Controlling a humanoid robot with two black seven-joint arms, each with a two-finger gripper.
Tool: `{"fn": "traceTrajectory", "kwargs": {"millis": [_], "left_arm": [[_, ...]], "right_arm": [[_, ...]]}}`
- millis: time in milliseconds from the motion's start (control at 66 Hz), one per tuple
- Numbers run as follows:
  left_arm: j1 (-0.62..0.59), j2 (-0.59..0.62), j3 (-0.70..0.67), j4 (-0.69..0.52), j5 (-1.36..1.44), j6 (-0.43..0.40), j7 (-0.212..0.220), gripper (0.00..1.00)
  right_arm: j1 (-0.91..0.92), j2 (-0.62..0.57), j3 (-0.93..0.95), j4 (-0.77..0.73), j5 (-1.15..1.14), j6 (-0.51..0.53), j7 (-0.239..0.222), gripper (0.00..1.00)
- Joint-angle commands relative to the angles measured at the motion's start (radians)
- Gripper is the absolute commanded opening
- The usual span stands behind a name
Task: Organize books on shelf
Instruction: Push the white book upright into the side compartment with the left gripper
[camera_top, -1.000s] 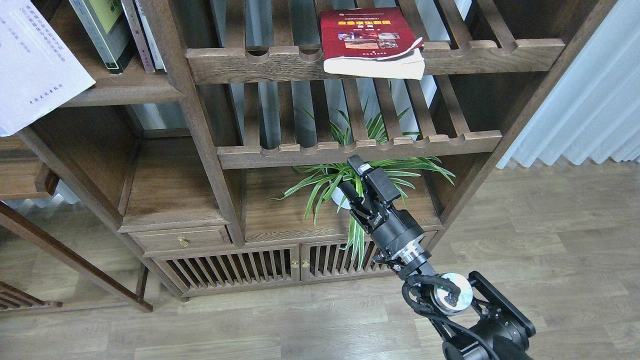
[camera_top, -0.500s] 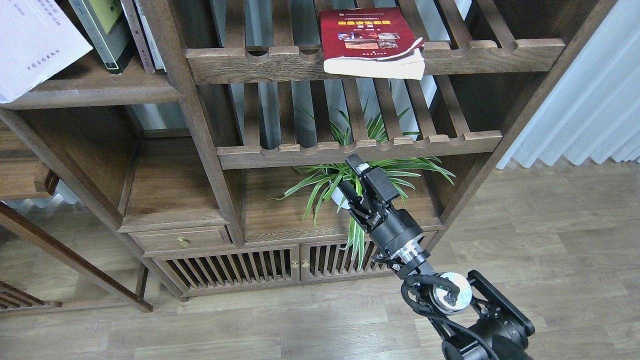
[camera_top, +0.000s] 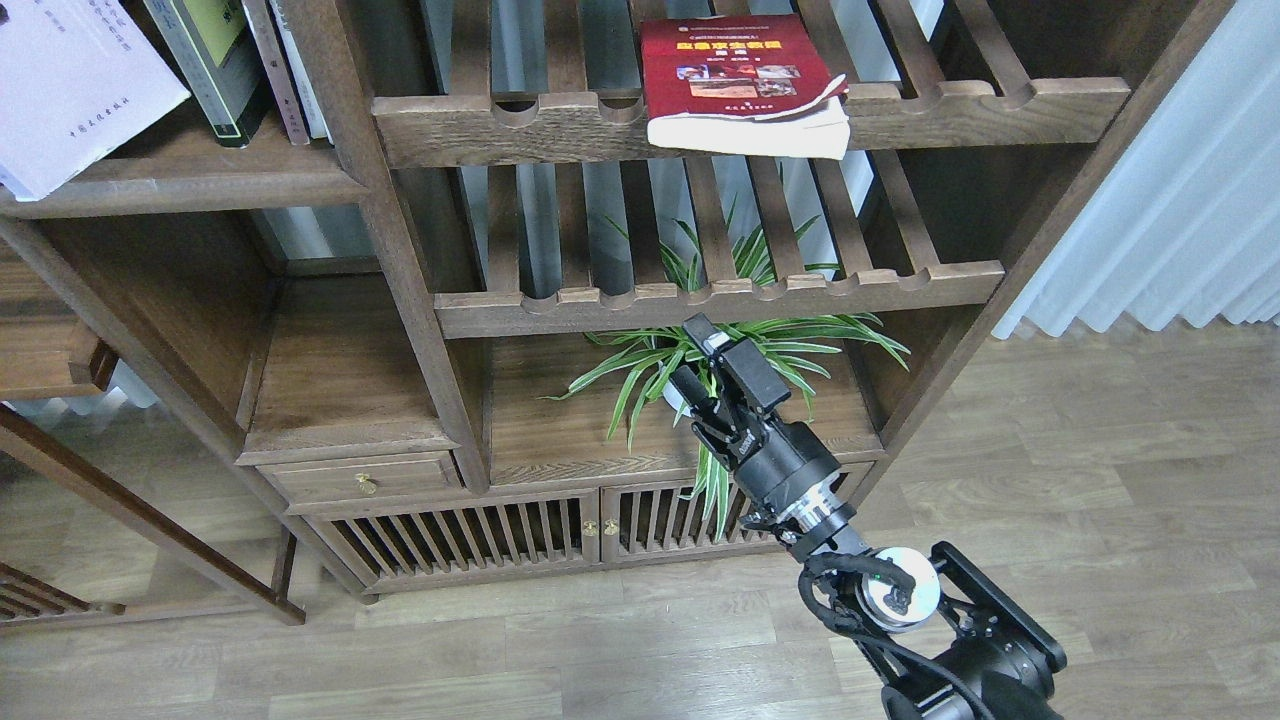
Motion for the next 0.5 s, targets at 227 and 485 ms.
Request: {"fn": "traceTrajectory", "kwargs": {"millis": [227,485], "left_arm": [[-0.045,-0.069,-0.011,0.018,0.117,0.0,-0.007,0.0],[-0.065,-0.097,-0.011,0.024,0.195,0.0,-0.037,0.0]], "right_arm": [[-0.002,0.0,-0.003,0.0,0.0,0.003,0.001,0.98],[-0.002,0.0,-0.005,0.0,0.0,0.003,-0.001,0.98]]}}
